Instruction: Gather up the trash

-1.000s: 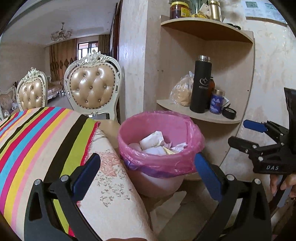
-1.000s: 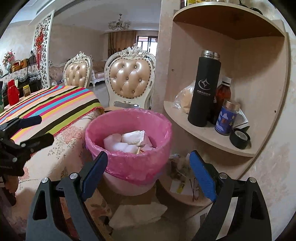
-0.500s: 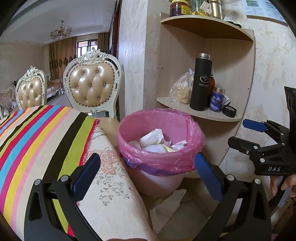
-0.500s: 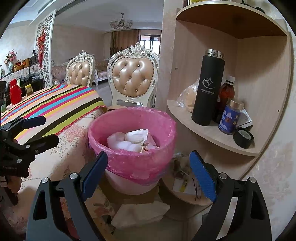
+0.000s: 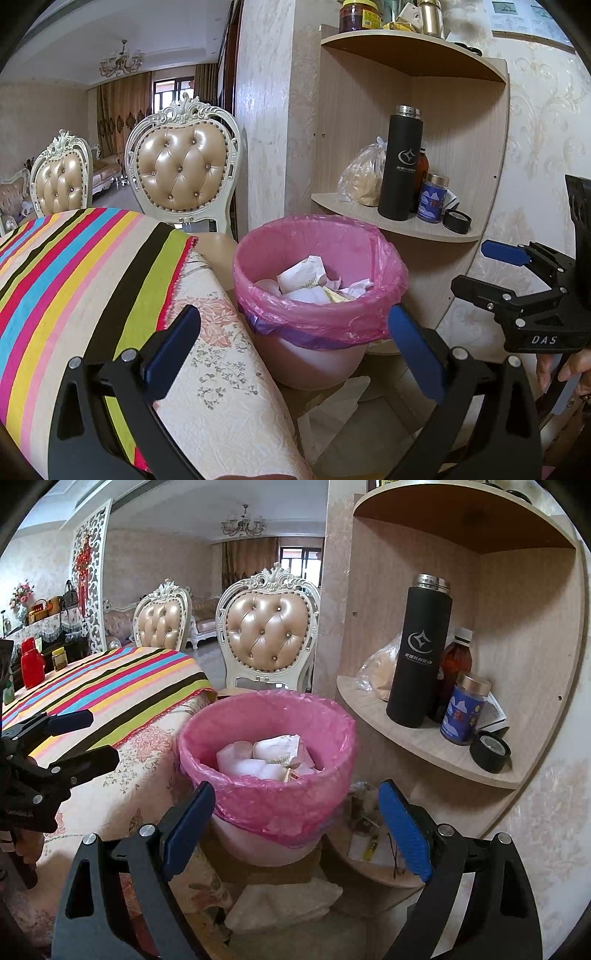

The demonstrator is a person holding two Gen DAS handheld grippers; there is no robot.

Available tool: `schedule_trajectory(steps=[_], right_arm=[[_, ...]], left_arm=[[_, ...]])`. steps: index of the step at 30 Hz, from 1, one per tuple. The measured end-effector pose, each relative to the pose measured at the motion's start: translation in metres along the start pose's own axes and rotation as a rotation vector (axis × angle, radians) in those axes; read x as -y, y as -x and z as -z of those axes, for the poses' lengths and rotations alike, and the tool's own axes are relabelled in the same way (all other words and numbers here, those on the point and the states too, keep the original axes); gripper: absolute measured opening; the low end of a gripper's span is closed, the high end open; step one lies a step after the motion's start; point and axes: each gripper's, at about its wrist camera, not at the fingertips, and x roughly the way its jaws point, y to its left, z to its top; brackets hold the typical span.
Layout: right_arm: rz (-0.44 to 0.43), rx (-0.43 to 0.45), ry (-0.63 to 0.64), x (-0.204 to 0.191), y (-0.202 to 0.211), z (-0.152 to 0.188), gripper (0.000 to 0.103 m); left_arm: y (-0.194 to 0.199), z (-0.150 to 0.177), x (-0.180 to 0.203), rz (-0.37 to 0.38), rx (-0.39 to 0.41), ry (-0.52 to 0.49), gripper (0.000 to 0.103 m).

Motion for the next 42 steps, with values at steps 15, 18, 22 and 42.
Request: schedule_trajectory(steps=[15,18,22,42], right_arm=[[-0.009,-0.002,-0.01,-0.001,-0.002,0.002,0.085],[-0.011,0.0,-0.013,-0.001,0.0,0.002,0.085],[-0.01,-0.001,-0.013,-0.002,0.0,0.002,0.085],[-0.024,-0.001,-0.02,-0.001,-0.003,0.0,0.085]], left_arm=[[0.001,0.0,0.006,0.006,0.003,-0.024,0.098],[0.0,0.0,0.007,0.006,0.003,-0.024,0.098],[0.0,0.0,0.007,0.007,0.003,-0.023,0.098],[0.001,0.002,0.017,0.044,-0.01,-0.056,0.098]])
